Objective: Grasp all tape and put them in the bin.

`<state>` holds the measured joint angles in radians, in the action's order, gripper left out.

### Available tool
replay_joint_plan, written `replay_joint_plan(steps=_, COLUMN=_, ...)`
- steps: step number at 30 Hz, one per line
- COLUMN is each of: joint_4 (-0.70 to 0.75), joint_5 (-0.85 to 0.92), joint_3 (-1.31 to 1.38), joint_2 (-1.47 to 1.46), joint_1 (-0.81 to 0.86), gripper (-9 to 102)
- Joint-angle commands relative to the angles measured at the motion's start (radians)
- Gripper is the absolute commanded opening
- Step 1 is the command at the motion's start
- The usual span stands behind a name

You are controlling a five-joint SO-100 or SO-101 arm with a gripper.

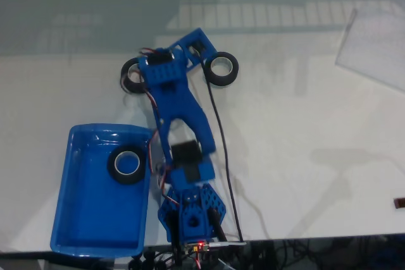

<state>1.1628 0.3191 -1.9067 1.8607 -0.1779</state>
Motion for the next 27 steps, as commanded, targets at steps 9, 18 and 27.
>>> replay_joint_plan(steps=9, joint_4=0.118, joint_5=0.037, joint_3=0.371, joint_2=-0.391, joint_1=-0.043, gripper=30)
replay_joint_plan(steps=18, joint_4=0.179, joint_5=0.034, joint_3=0.554, joint_2=-0.591, joint_1=-0.071, gripper=30)
replay_joint_plan(steps=27, joint_4=0.181, joint_5=0.048, joint_3=0.586, joint_2=-0.661, joint_1=-0.078, gripper=29)
